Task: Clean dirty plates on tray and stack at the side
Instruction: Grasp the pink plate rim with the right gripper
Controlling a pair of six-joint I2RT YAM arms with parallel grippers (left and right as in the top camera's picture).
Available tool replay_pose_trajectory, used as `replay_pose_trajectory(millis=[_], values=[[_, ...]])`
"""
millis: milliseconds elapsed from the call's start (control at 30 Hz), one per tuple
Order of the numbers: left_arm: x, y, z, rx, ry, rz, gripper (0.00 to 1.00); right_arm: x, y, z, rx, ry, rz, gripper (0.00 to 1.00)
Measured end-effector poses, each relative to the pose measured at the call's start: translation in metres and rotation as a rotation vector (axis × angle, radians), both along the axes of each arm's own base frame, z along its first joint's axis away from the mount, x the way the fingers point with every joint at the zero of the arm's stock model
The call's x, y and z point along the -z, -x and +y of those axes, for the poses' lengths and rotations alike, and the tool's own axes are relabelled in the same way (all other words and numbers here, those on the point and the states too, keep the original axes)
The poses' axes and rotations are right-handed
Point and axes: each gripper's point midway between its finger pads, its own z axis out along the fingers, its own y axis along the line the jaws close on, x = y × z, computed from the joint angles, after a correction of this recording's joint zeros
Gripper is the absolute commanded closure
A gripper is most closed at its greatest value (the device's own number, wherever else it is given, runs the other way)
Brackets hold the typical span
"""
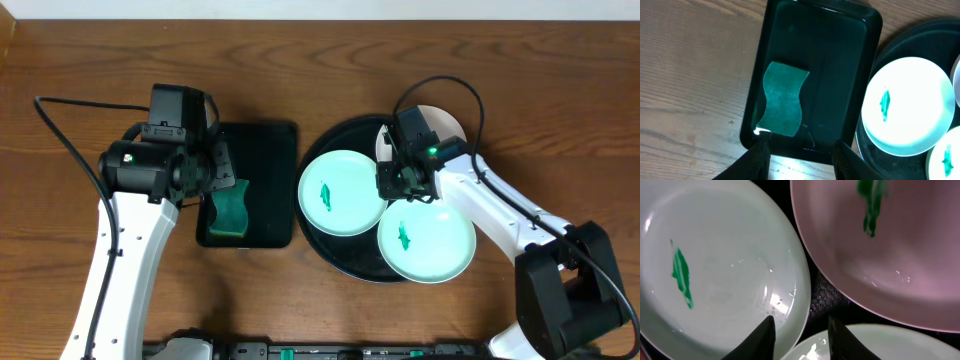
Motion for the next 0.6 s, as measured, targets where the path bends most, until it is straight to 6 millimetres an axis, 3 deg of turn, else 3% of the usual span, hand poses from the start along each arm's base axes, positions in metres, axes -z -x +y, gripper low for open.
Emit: replay_pose_trajectory(millis=[233,600], values=[[-0.0001,-0.0001,0.0000,0.000,0.000,0.000,0.58,0.0064,-0.0025,0.0012,0.001,-0.012,-0.023,0.78],[-0.0001,-0.0001,0.0000,0.000,0.000,0.000,0.58,0.0080,-0.0020,0.0010,0.001,-0.012,-0.024,0.80]])
